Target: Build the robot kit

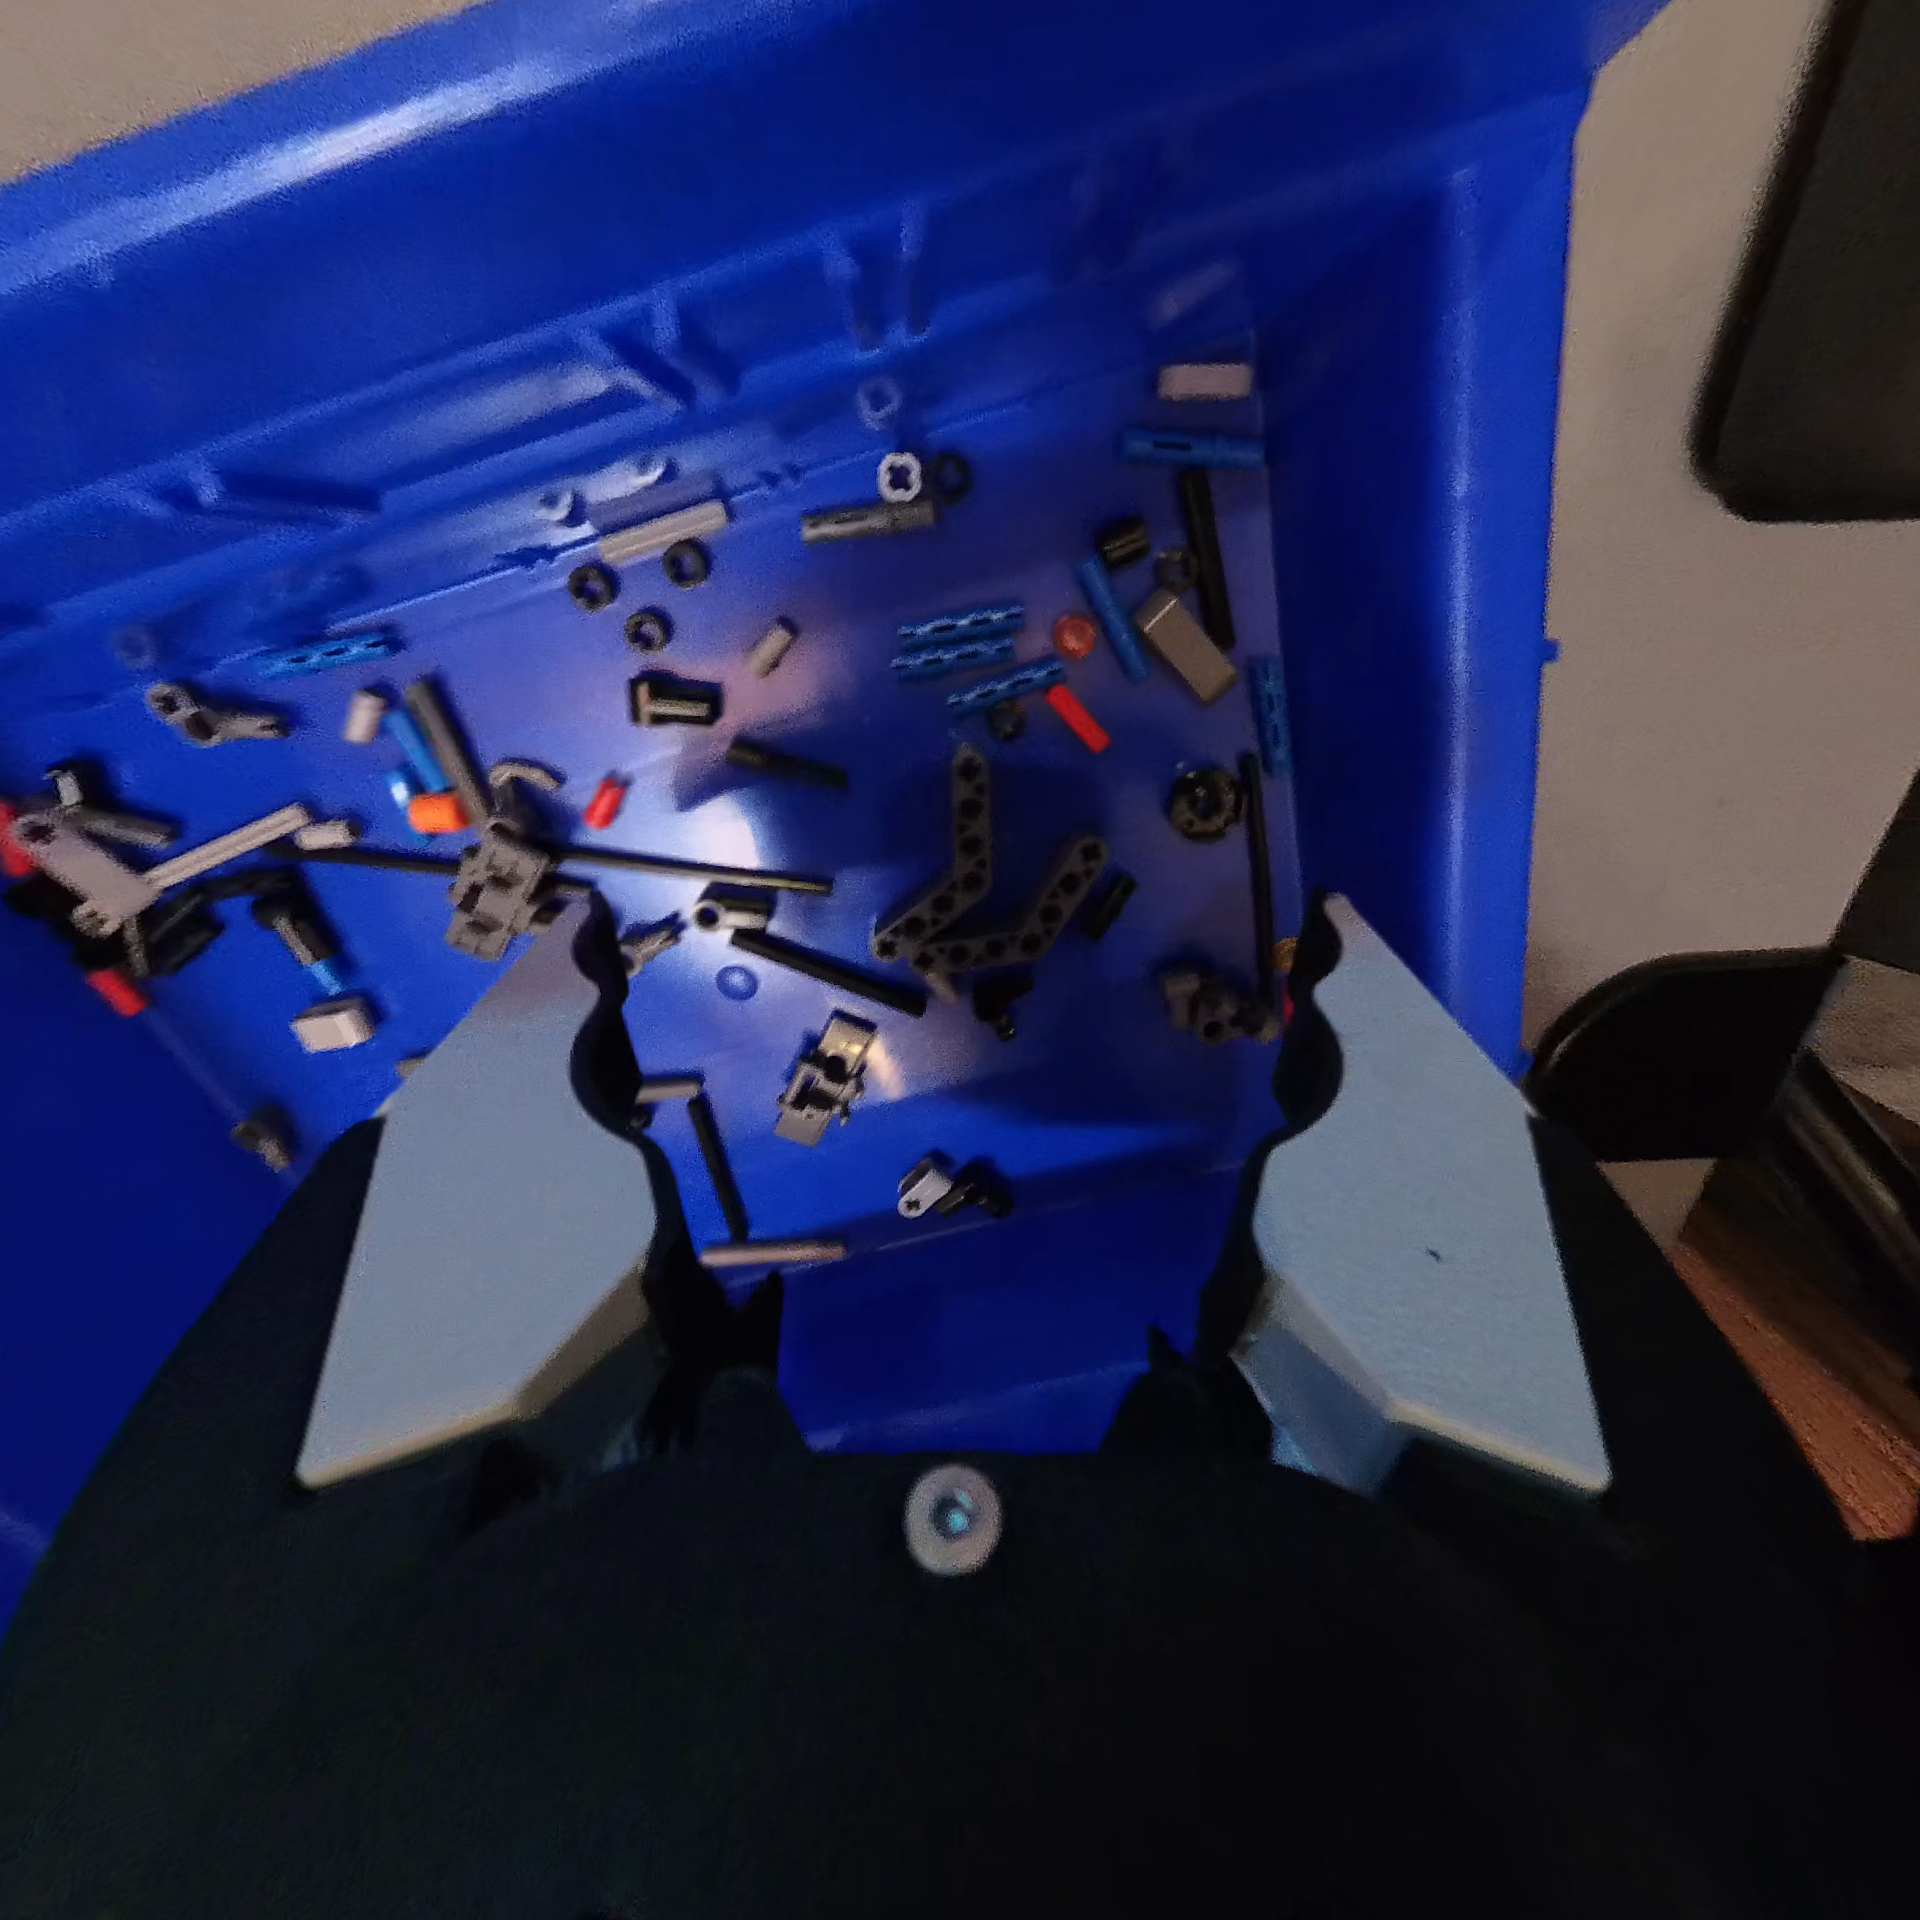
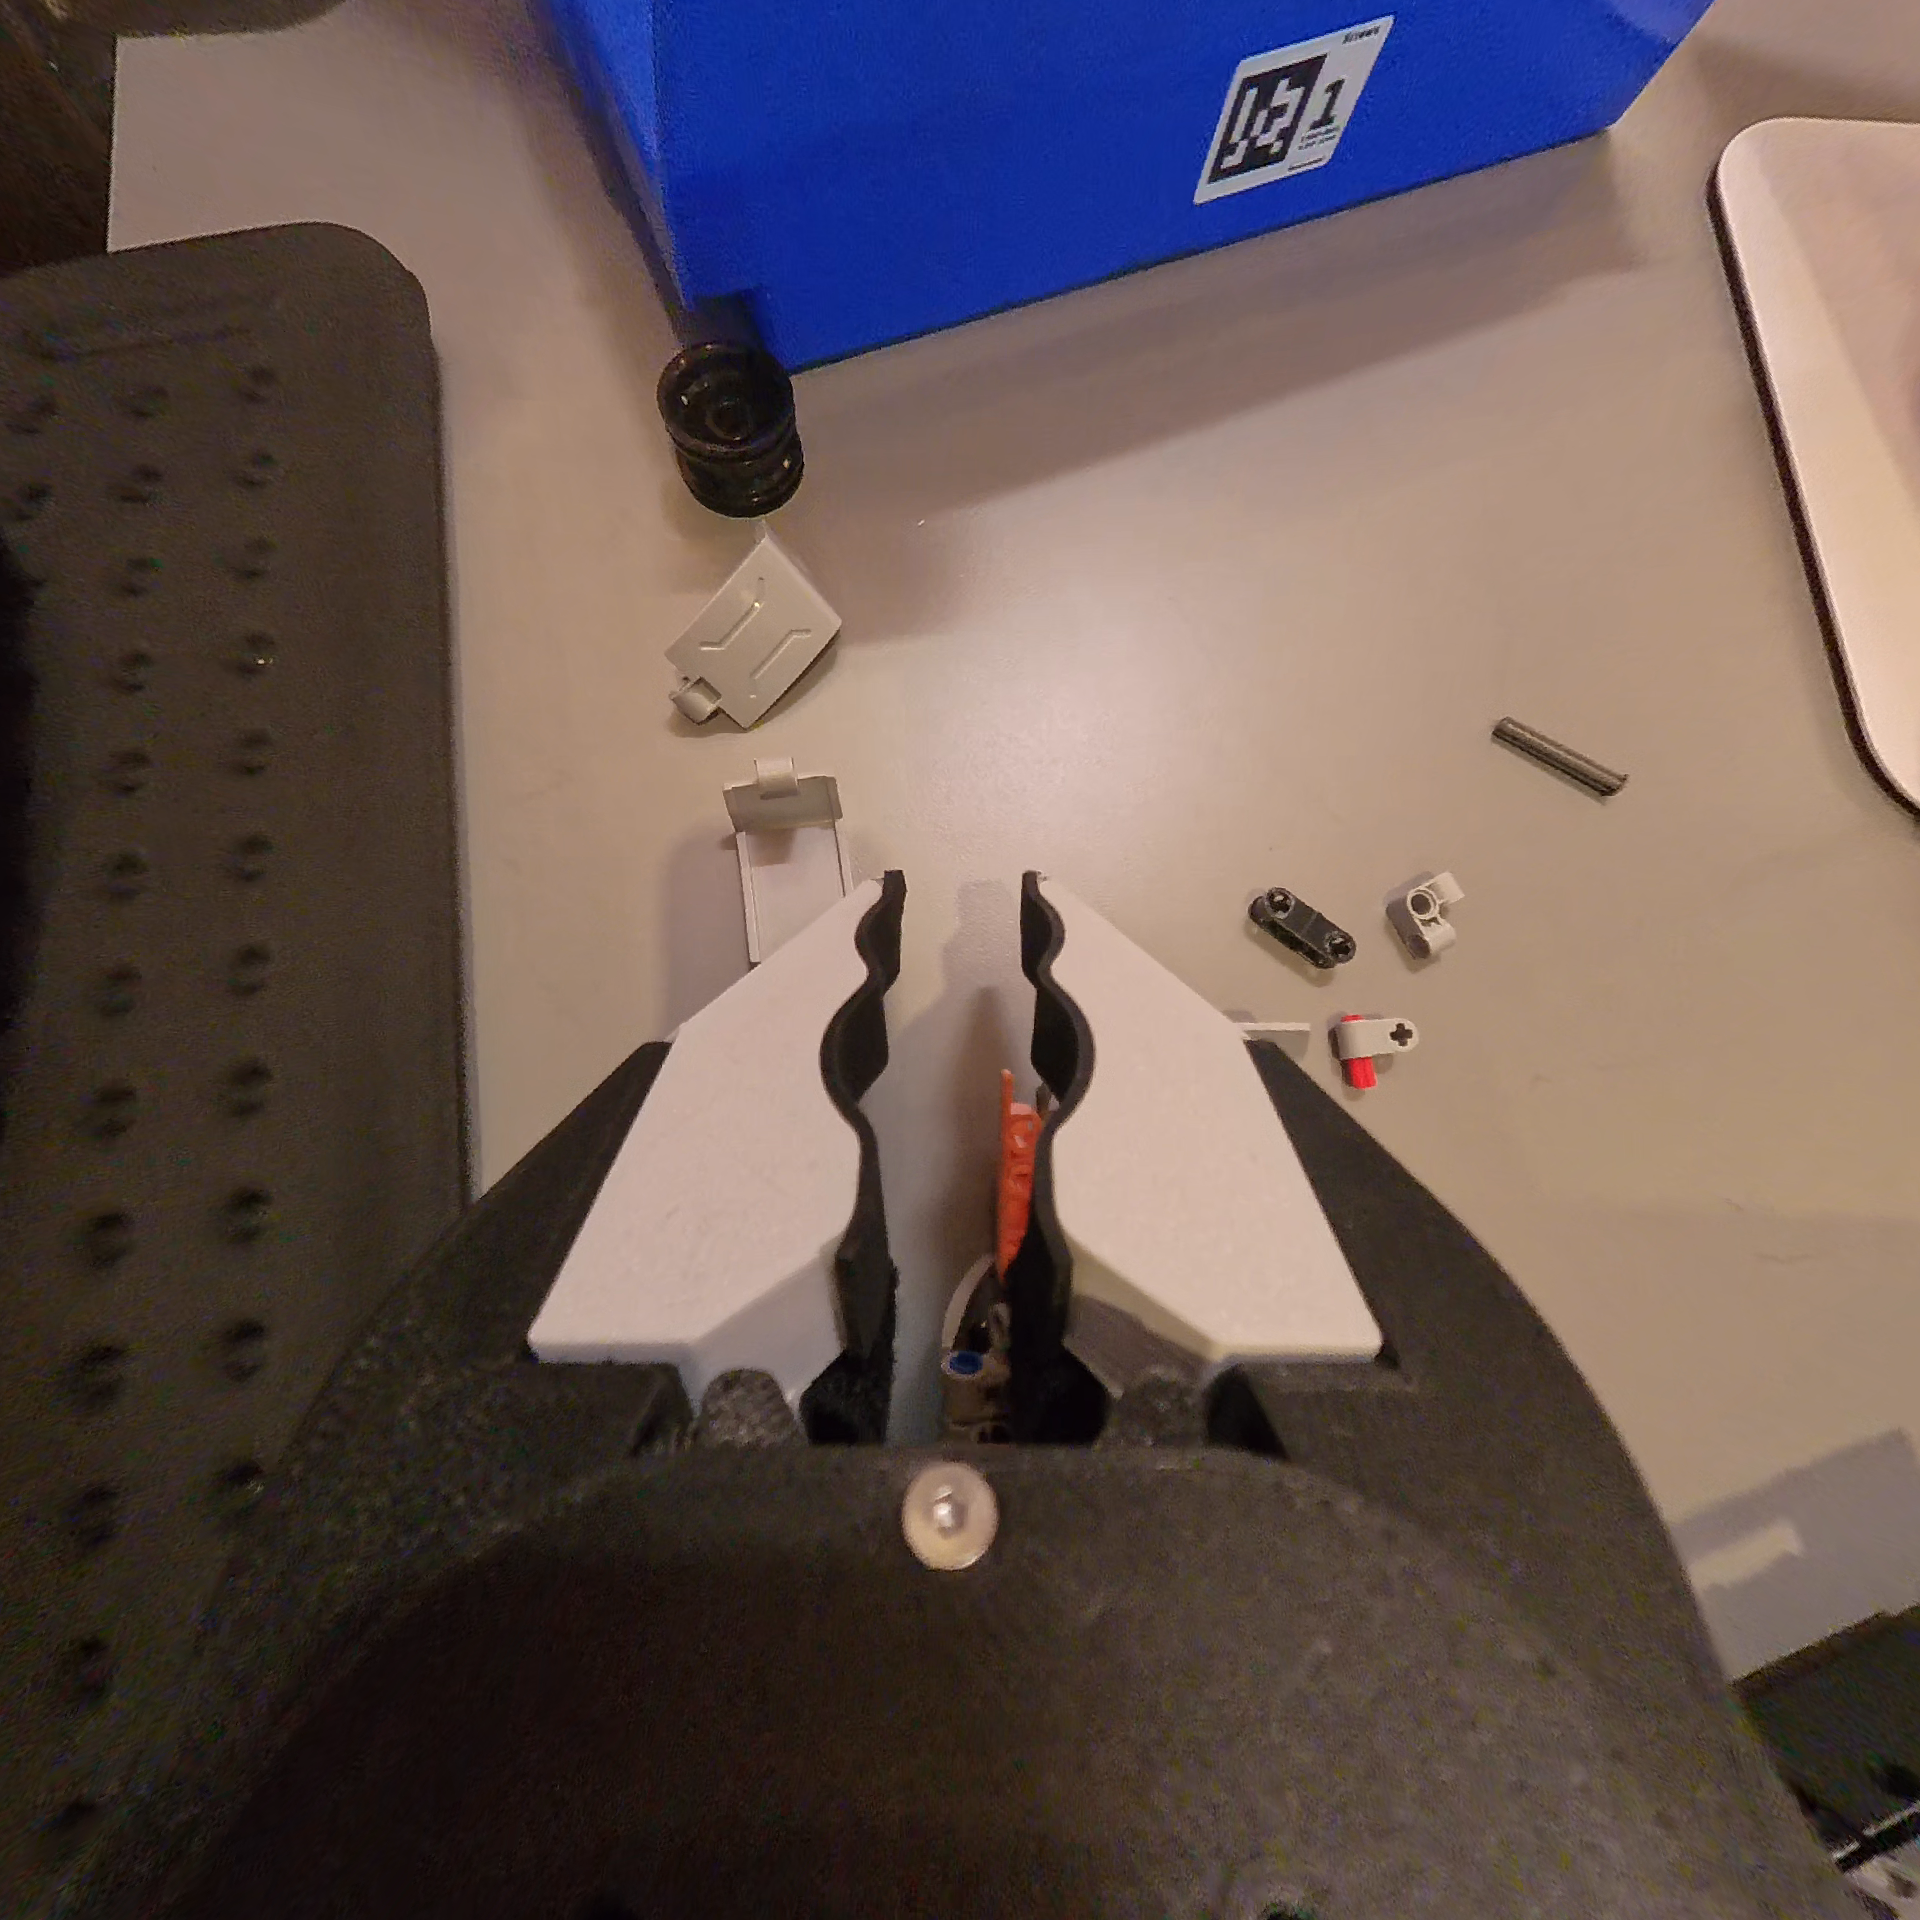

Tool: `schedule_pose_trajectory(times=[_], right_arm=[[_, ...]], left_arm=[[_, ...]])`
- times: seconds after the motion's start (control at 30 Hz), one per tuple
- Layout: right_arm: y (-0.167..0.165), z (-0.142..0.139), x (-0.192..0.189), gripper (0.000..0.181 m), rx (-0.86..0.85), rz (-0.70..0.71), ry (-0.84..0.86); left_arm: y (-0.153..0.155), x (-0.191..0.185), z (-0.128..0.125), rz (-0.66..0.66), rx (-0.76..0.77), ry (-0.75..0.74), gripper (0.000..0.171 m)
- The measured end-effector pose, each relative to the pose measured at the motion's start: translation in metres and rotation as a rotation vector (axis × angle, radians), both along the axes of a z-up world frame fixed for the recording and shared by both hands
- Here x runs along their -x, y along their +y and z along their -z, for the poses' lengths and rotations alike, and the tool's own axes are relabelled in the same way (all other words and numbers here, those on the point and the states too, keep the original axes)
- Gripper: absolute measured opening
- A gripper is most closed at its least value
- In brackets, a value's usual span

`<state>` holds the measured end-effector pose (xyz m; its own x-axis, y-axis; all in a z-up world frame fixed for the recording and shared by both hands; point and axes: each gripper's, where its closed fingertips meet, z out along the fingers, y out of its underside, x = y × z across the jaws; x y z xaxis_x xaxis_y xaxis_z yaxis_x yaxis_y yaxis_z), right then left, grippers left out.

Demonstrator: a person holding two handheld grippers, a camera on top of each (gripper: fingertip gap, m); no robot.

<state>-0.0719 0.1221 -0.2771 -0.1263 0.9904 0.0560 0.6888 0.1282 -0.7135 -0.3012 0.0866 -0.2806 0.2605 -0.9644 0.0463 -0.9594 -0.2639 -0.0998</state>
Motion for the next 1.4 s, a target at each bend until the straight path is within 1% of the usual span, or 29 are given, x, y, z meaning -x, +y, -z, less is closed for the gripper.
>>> schedule_pose_trajectory(times=[0.1, 0.13, 0.17, 0.2, 0.3, 0.33, 0.4, 0.5, 0.57, 0.67, 0.77, 0.87, 1.0, 1.07, 1.13, 1.17, 1.23, 1.27, 1.33, 1.37, 1.4], right_arm=[[0.001, 0.000, 0.000, 0.020, -0.001, 0.003, 0.001], [0.001, 0.000, 0.000, 0.020, -0.002, 0.003, 0.002], [0.001, 0.000, 0.000, 0.020, -0.002, 0.004, 0.003], [0.001, 0.000, 0.000, 0.020, -0.002, 0.004, 0.003], [0.001, 0.000, 0.000, 0.020, -0.002, 0.004, 0.002], [0.001, 0.000, 0.000, 0.020, -0.003, 0.005, 0.002], [0.002, 0.000, 0.000, 0.020, -0.002, 0.005, 0.003], [0.002, 0.000, 0.000, 0.020, -0.002, 0.006, 0.005], [0.002, 0.000, 0.000, 0.020, -0.001, 0.008, 0.005], [0.003, 0.000, 0.000, 0.020, -0.001, 0.009, 0.006], [0.003, 0.000, 0.000, 0.020, 0.000, 0.009, 0.007], [0.003, 0.000, 0.000, 0.020, 0.000, 0.010, 0.009], [0.003, -0.001, 0.001, 0.020, 0.002, 0.012, 0.013], [0.004, -0.001, 0.001, 0.020, 0.005, 0.014, 0.016], [0.005, -0.001, 0.001, 0.020, 0.006, 0.018, 0.018], [0.005, -0.001, 0.001, 0.020, 0.005, 0.019, 0.018], [0.005, -0.001, 0.001, 0.020, 0.001, 0.021, 0.016], [0.005, -0.001, 0.001, 0.020, 0.000, 0.021, 0.015], [0.005, -0.001, 0.001, 0.020, -0.002, 0.022, 0.015], [0.006, -0.001, 0.000, 0.020, -0.002, 0.022, 0.016], [0.006, -0.001, 0.000, 0.020, -0.002, 0.023, 0.016]], left_arm=[[0.008, 0.010, -0.005, -0.025, -0.065, 0.035, 0.120], [0.011, 0.013, -0.006, -0.025, -0.086, 0.042, 0.111], [0.014, 0.015, -0.007, -0.027, -0.104, 0.044, 0.106], [0.013, 0.017, -0.008, -0.029, -0.101, 0.044, 0.104], [0.011, 0.024, -0.010, -0.022, -0.087, 0.042, 0.078], [0.009, 0.025, -0.011, -0.024, -0.073, 0.038, 0.073], [0.009, 0.026, -0.011, -0.020, -0.075, 0.033, 0.067], [0.007, 0.023, -0.011, -0.005, -0.070, 0.029, 0.066], [0.001, 0.017, -0.009, 0.016, -0.048, 0.015, 0.067], [-0.008, 0.008, -0.002, 0.042, -0.013, 0.014, 0.075], [-0.013, 0.004, 0.009, 0.044, -0.003, 0.050, 0.098], [-0.011, 0.002, 0.019, 0.021, -0.019, 0.077, 0.120], [-0.006, 0.003, 0.033, -0.001, -0.051, 0.121, 0.132], [-0.002, 0.001, 0.033, -0.013, -0.070, 0.102, 0.141], [-0.001, 0.001, 0.033, -0.029, -0.078, 0.106, 0.145], [0.003, 0.003, 0.033, -0.040, -0.098, 0.119, 0.151], [0.008, 0.008, 0.031, -0.067, -0.122, 0.135, 0.152], [0.013, 0.010, 0.028, -0.074, -0.154, 0.142, 0.147], [0.029, 0.020, 0.017, -0.106, -0.249, 0.175, 0.130], [0.030, 0.022, 0.013, -0.117, -0.258, 0.172, 0.133], [0.029, 0.018, 0.009, -0.120, -0.249, 0.138, 0.133]])
